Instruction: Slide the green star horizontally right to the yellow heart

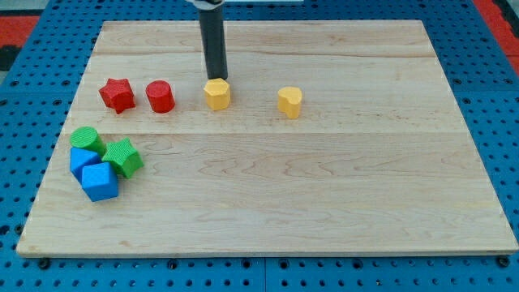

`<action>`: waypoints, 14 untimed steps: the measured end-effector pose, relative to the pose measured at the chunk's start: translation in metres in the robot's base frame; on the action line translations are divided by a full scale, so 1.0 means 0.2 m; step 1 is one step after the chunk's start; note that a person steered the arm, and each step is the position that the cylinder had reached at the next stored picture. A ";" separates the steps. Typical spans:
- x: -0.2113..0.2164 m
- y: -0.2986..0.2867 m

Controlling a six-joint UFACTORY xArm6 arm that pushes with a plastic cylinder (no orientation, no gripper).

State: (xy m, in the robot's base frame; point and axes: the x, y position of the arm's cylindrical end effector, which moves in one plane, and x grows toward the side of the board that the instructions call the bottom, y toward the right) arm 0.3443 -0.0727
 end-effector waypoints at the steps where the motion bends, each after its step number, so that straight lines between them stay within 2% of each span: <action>1: 0.04 0.02; 2: -0.10 0.08; 3: -0.16 0.47; 4: -0.10 1.11; 5: 0.33 1.49; 6: 0.77 1.11; 7: 1.18 0.57; 8: 1.37 -0.05; 9: 1.37 -0.24; 11: 1.13 -1.07; 12: 0.90 -0.96; 13: 0.74 -0.51; 14: 0.74 -0.30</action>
State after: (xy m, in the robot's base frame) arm 0.4914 -0.1319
